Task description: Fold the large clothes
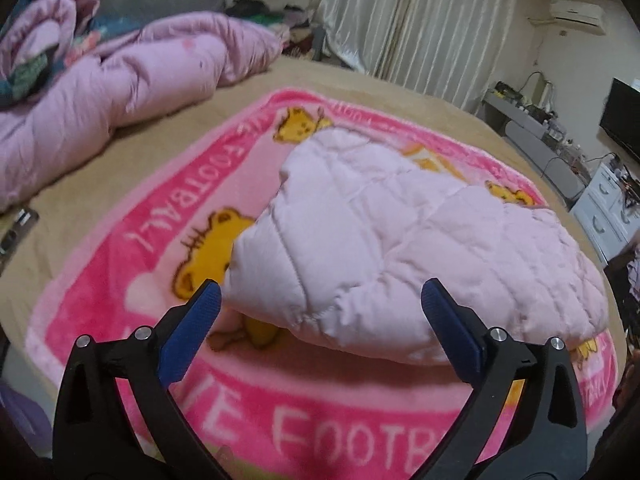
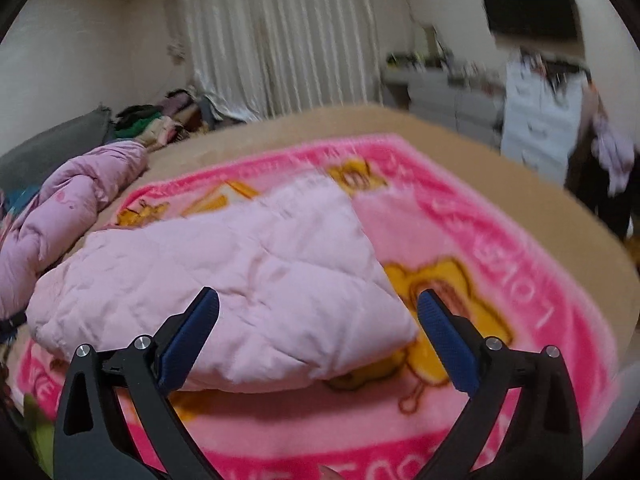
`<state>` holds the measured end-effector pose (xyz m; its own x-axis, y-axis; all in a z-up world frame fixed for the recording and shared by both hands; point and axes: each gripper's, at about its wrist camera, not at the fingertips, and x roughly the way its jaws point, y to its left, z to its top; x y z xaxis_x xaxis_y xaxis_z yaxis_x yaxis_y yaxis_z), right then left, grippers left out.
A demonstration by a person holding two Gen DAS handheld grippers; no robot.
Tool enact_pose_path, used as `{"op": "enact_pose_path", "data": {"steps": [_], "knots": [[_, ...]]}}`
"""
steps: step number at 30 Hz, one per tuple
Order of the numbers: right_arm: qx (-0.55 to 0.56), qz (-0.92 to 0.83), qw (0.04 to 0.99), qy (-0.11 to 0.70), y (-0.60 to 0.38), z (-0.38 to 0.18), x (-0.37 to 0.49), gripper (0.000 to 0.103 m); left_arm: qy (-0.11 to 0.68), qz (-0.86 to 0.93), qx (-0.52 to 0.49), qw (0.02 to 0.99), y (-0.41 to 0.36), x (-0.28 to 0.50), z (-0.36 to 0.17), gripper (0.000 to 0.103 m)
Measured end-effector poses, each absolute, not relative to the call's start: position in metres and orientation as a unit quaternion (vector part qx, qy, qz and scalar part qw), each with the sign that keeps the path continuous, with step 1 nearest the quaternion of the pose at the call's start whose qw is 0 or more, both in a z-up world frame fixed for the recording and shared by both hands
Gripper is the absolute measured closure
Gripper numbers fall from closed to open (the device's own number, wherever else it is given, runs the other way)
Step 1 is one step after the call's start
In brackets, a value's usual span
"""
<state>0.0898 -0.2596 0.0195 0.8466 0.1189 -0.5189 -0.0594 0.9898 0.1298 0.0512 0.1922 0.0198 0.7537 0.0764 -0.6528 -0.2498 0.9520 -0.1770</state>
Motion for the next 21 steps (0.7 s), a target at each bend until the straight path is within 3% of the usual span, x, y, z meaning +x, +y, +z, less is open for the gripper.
{"op": "enact_pose_path", "data": {"steps": [11, 21], "knots": [[0.025, 0.119, 0.959, 0.254, -0.203, 0.052, 0.041, 0.004, 0.313, 0.052, -0.108, 0.942, 0.146, 0.020, 0.056, 0.009], [0.009, 0.136, 0.957, 0.257, -0.177, 0.021, -0.010, 0.004, 0.318, 0.018, -0.075, 0.945, 0.100, -0.003, 0.042, 0.009]]}}
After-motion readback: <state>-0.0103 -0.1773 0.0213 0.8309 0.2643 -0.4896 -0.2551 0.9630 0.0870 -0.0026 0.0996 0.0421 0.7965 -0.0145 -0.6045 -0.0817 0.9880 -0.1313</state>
